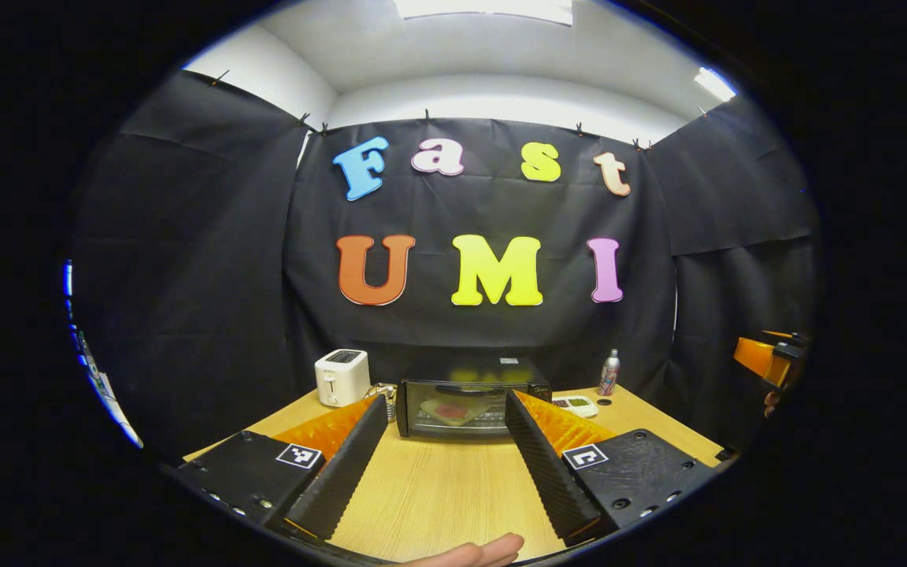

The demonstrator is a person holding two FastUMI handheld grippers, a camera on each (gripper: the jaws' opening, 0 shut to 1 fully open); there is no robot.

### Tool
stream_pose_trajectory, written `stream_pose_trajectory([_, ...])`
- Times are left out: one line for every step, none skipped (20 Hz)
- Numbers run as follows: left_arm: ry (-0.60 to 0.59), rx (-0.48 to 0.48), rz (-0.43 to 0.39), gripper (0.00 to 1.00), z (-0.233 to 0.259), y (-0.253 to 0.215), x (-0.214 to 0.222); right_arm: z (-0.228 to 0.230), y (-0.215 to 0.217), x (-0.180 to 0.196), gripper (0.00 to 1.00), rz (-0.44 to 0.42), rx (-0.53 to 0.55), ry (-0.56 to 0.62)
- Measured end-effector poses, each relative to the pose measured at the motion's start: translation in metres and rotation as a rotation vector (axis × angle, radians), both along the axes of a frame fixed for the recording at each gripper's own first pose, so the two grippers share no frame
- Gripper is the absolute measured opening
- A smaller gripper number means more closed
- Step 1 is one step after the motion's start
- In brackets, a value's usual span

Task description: Open the electric oven with the left hand, put the food in, and close the electric oven.

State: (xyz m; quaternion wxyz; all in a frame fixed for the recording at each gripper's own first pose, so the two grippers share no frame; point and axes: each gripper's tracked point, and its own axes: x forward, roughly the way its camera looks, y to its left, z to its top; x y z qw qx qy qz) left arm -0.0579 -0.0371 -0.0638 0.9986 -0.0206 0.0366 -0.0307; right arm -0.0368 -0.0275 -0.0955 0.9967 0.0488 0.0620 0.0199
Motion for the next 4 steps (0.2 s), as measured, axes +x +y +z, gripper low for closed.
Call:
stream_pose_trajectory([-0.002, 0.011, 0.001, 0.95, -0.0002, -0.0010, 0.0002, 0.0019, 0.0016, -0.0016, 0.96, 0.005, -0.004, -0.006])
stream_pose_trajectory([-0.004, 0.024, 0.003, 0.95, 0.0000, -0.0011, -0.0007, 0.0037, 0.0023, -0.0030, 0.96, 0.009, -0.006, -0.013])
stream_pose_trajectory([-0.009, 0.037, 0.007, 0.95, 0.0006, -0.0020, -0.0027, 0.0052, 0.0048, -0.0037, 0.96, 0.014, -0.006, -0.021])
stream_pose_trajectory([-0.018, 0.050, 0.013, 0.95, 0.0019, -0.0005, -0.0032, 0.0072, 0.0059, -0.0046, 0.96, 0.018, -0.004, -0.029])
